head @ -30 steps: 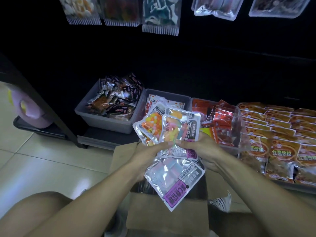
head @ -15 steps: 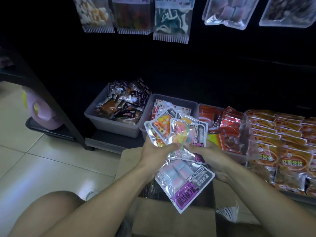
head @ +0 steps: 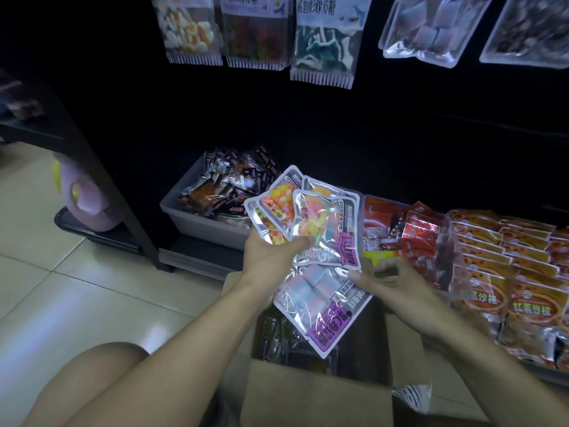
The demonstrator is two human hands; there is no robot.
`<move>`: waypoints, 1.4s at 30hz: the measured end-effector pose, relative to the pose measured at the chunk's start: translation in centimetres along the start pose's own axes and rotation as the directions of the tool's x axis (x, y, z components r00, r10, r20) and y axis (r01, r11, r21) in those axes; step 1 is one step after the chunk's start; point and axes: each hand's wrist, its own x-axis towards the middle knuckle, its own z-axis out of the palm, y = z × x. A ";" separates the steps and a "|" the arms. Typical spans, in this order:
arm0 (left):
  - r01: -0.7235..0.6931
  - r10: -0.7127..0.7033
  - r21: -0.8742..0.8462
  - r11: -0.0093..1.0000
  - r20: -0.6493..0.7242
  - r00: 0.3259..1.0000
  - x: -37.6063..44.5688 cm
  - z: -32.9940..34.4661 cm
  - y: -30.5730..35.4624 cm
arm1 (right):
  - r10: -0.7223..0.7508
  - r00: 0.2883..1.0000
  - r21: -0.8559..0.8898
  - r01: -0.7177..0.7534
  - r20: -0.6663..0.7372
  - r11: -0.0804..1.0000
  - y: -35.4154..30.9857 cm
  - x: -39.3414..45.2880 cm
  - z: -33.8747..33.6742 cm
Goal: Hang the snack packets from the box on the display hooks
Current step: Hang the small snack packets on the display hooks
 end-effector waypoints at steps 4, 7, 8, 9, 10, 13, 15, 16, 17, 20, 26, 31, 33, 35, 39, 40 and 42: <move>0.013 -0.017 -0.050 0.999 -0.067 0.998 -0.1 0.1 0.0 | -0.146 0.988 -0.019 0.145 -0.042 0.989 -1.0 -1.4 0.7; 0.041 -0.044 -0.046 0.998 -0.073 0.996 -0.2 0.2 -0.1 | -0.118 0.990 0.125 0.107 0.080 0.986 -1.6 -1.7 1.9; 0.048 -0.051 -0.049 0.998 -0.070 0.996 -0.2 0.3 0.0 | -0.077 0.991 0.197 0.055 0.105 0.979 -1.8 -1.5 2.0; 0.052 -0.056 -0.055 0.997 -0.067 0.996 -0.1 0.2 0.0 | -0.037 0.989 0.260 -0.001 0.140 0.966 -1.9 -1.3 2.0; 0.051 -0.054 -0.054 0.997 -0.066 0.996 0.0 0.2 0.0 | -0.004 0.984 0.309 -0.051 0.176 0.950 -2.0 -1.2 1.8; 0.021 -0.027 -0.071 0.997 -0.086 0.996 0.3 -0.3 0.2 | 0.065 0.962 0.418 -0.175 0.264 0.891 -2.3 -1.3 0.6; 0.021 -0.031 -0.102 0.995 -0.097 0.995 0.6 -0.7 0.5 | 0.055 0.951 0.428 -0.188 0.304 0.884 -2.1 -1.4 -0.5; 0.016 -0.026 -0.102 0.995 -0.102 0.994 0.8 -0.9 0.6 | 0.028 0.943 0.416 -0.173 0.332 0.893 -1.9 -1.4 -1.0; 0.006 -0.016 -0.087 0.996 -0.111 0.994 0.8 -1.0 0.8 | -0.003 0.933 0.406 -0.155 0.360 0.900 -1.8 -1.4 -1.5; -0.033 0.035 0.022 0.999 -0.104 0.994 0.6 -1.0 1.3 | -0.089 0.944 0.507 -0.089 0.316 0.858 -2.2 -1.5 -2.4; -0.091 0.088 0.136 0.987 0.025 0.996 -0.2 -0.1 0.7 | -0.082 0.997 0.653 0.054 0.013 0.755 -3.4 0.1 -1.4; -0.056 0.050 0.105 0.993 0.064 0.997 -0.3 0.4 0.7 | -0.051 0.997 0.715 0.075 -0.056 0.695 -3.9 1.0 -0.8; -0.044 0.038 0.084 0.995 0.070 0.997 -0.2 0.4 0.8 | -0.083 0.997 0.728 0.062 -0.007 0.682 -4.3 0.9 -0.5; -0.042 0.035 0.074 0.996 0.086 0.996 -0.2 0.5 1.1 | -0.076 0.997 0.730 0.058 -0.008 0.681 -4.6 1.0 -0.4; -0.046 0.043 0.046 0.998 0.063 0.997 -0.2 0.5 1.4 | 0.018 0.991 0.791 0.093 -0.131 0.605 -4.4 2.0 -1.6; -0.049 0.046 0.048 0.998 0.059 0.997 -0.2 0.5 1.4 | 0.029 0.980 0.780 0.137 -0.195 0.611 -4.4 2.3 -2.0; -0.060 0.058 0.044 0.997 0.054 0.997 -0.1 0.4 1.5 | 0.020 0.943 0.687 0.227 -0.332 0.691 -4.5 2.6 -2.5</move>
